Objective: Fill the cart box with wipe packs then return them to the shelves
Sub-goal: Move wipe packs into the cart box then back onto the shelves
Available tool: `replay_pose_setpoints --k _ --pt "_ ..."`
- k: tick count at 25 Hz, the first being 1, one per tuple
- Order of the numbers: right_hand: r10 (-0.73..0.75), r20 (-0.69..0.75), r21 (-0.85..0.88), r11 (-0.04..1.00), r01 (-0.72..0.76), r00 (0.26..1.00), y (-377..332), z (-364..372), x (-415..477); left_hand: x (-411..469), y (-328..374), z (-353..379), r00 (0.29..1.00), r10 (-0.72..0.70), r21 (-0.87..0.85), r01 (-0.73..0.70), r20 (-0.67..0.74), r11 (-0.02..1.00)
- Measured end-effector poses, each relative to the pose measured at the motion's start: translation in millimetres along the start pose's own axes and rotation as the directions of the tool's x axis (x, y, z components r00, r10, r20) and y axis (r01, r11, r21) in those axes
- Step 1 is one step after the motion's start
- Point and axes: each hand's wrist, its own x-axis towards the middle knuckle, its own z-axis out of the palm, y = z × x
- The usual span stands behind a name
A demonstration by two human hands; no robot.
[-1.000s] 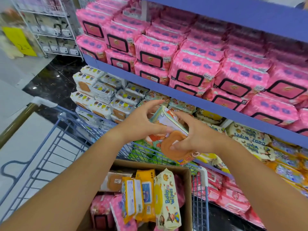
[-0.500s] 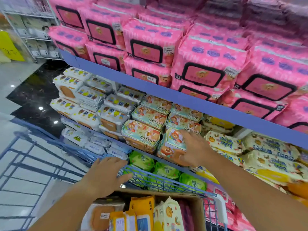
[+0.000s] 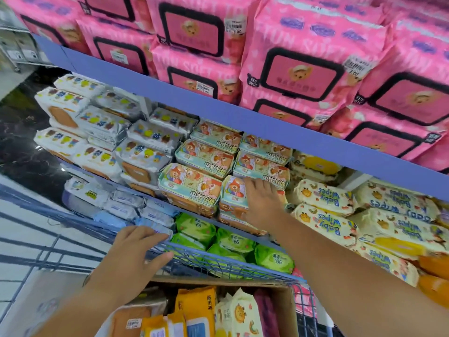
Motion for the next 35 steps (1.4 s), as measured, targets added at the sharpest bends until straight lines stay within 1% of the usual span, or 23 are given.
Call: replay_pose_setpoints --k 4,7,9,11,13,14,18,20,21,22,23,25,26,28,29,31,33,35 --pt "0.016 -0.073 -0.124 0.992 -0.025 0.997 -2.6 18.0 -1.3 2.3 0.5 -1.3 1.0 0.018 0.001 -0.018 -0.013 1.0" --pt "-0.001 -0.057 -0.159 0.987 -0.008 0.998 -0.3 10.2 -4.7 -5.3 5.7 -5.7 0.998 0.062 -0.011 -0.062 0.03 0.998" --pt "-0.007 -0.029 -0.134 0.991 0.003 1.0 -2.7 -4.2 -16.3 -14.0 8.6 -11.1 0.995 0.102 -0.016 -0.102 0.022 0.995" --pt "-0.011 0.008 -0.155 0.988 0.012 1.0 -12.2 -13.4 -38.7 -27.5 14.9 -12.6 0.99 0.137 -0.041 -0.136 0.021 0.99" --pt "-0.029 0.052 -0.09 0.995 0.034 0.998 -25.1 -23.4 -62.2 -38.7 19.2 -12.4 0.985 0.172 -0.08 -0.17 0.018 0.982" --pt "-0.042 0.047 -0.043 0.998 0.044 0.998 -31.0 -26.5 -72.4 -42.0 20.3 -8.9 0.982 0.188 -0.087 -0.186 0.014 0.979" --pt "-0.034 -0.065 0.142 0.989 0.043 0.997 -54.4 -28.1 -136.0 -68.6 25.1 15.3 0.979 0.189 -0.074 -0.184 0.077 0.98" --pt "0.021 -0.107 0.258 0.966 0.007 0.994 -61.4 -17.2 -181.3 -87.3 30.0 36.6 0.987 0.121 -0.08 -0.113 0.106 0.99" --pt "0.074 -0.093 0.336 0.941 -0.039 0.993 -63.9 -9.8 -203.4 -94.6 28.2 52.0 0.992 0.039 -0.1 -0.027 0.121 0.995" --pt "0.134 -0.047 0.415 0.904 -0.102 0.99 -67.1 0.3 -225.0 -102.2 27.9 64.0 0.99 -0.06 -0.139 0.078 0.128 0.987" --pt "0.203 0.021 0.47 0.863 -0.188 0.979 -70.8 12.9 -247.2 -111.5 23.9 81.3 0.971 -0.178 -0.198 0.209 0.16 0.958" --pt "0.32 0.185 0.479 0.797 -0.369 0.929 -80.0 41.1 -279.3 -123.4 14.8 109.5 0.909 -0.352 -0.306 0.409 0.225 0.86" --pt "0.355 0.29 0.459 0.763 -0.455 0.889 -86.2 53.9 -289.1 -127.7 11.6 121.1 0.875 -0.396 -0.341 0.476 0.279 0.811" --pt "0.387 0.468 0.455 0.665 -0.592 0.794 -94.6 75.8 -297.2 -131.8 9.1 137.3 0.831 -0.435 -0.418 0.552 0.347 0.721" --pt "0.387 0.519 0.47 0.616 -0.633 0.762 -97.3 84.2 -297.2 -132.9 8.3 143.0 0.812 -0.455 -0.469 0.582 0.365 0.664" --pt "0.392 0.542 0.525 0.533 -0.664 0.743 -101.9 95.4 -294.7 -134.8 -1.3 160.5 0.793 -0.472 -0.513 0.609 0.386 0.604" --pt "0.404 0.523 0.571 0.487 -0.661 0.75 -101.2 99.7 -292.3 -134.0 -12.5 176.4 0.797 -0.47 -0.53 0.604 0.38 0.595" --pt "0.419 0.526 0.613 0.416 -0.672 0.74 -97.0 92.5 -291.4 -132.2 -15.3 176.8 0.784 -0.462 -0.559 0.62 0.415 0.55"
